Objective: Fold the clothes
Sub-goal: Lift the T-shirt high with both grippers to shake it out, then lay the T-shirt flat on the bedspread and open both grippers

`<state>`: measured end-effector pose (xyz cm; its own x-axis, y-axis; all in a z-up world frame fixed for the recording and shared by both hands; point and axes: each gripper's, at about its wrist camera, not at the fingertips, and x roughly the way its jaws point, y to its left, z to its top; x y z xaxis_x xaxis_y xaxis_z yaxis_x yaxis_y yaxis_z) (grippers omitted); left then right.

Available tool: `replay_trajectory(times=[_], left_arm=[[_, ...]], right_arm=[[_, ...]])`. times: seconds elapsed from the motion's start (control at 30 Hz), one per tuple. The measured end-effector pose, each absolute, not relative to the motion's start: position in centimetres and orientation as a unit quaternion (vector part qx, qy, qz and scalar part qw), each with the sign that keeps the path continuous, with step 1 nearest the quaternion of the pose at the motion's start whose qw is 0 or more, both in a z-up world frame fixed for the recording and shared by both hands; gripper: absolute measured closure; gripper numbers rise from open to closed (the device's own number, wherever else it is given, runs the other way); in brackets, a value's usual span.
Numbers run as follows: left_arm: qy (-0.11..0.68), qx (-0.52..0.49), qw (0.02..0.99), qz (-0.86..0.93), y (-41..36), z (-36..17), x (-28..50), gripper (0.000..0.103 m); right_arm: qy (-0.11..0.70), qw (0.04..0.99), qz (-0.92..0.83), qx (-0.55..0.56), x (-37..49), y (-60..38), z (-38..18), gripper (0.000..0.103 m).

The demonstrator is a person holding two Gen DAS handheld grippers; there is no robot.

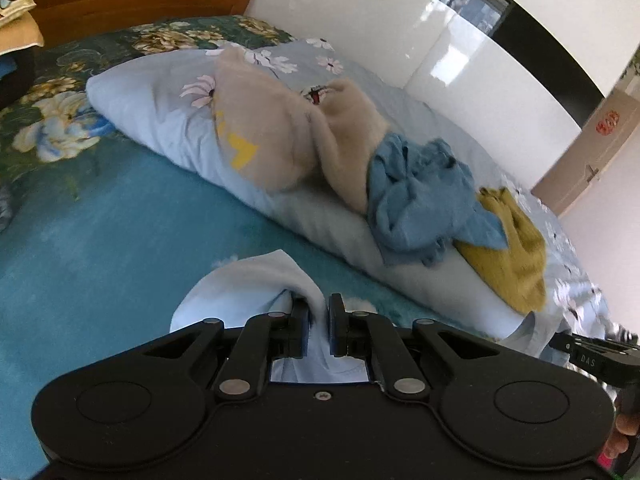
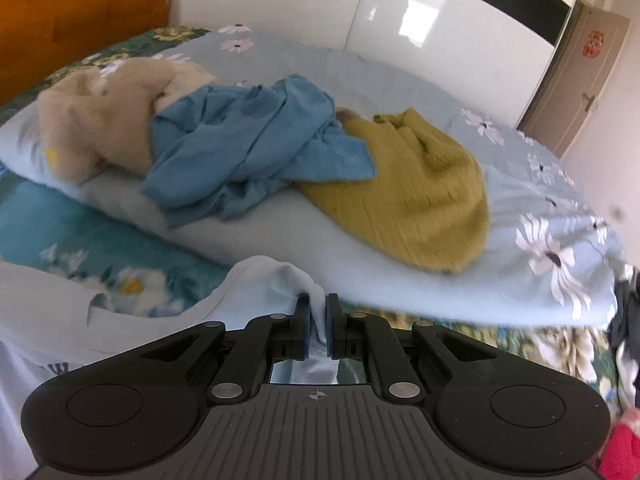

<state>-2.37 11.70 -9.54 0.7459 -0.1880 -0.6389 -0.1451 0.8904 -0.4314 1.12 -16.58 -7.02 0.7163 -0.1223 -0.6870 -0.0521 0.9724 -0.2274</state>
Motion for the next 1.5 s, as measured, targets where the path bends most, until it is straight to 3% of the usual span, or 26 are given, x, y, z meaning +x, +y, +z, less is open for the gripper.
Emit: replay_trajectory(times=[0.53,0.97,1.07,1.13,1.17,1.23,1.5], left_arm=[[0.403,-0.222,0.887,0.021,12.1,-18.7,4.6,0.094],[0.442,-0.237,0.865,0.032,12.6,-21.0,6.5,0.091],[0.455,-0.264,0.850,0.036,13.1,-20.2,6.6,0.090],[0.456,-0.280,0.844,0.035,13.3,-19.0,6.4,0.084],[0.455,-0.285,0.843,0.030,13.3,-18.3,6.1,0.080],[0.453,-0.287,0.844,0.016,13.0,-16.7,5.5,0.061],[0.442,-0.275,0.853,-0.033,10.4,-10.0,-1.3,0.034]], right_arm=[[0.464,0.866,-0.026,-0.185,10.2,-15.6,-18.5,0.097],[0.490,0.847,-0.012,-0.204,11.5,-15.3,-20.4,0.096],[0.491,0.851,-0.008,-0.187,11.5,-15.7,-19.1,0.089],[0.488,0.857,-0.006,-0.164,11.0,-16.2,-17.7,0.075],[0.486,0.860,-0.004,-0.155,10.6,-16.4,-16.9,0.075],[0.478,0.866,0.006,-0.148,9.4,-16.6,-15.3,0.069],[0.434,0.894,0.002,-0.107,0.3,-19.2,-8.9,0.059]])
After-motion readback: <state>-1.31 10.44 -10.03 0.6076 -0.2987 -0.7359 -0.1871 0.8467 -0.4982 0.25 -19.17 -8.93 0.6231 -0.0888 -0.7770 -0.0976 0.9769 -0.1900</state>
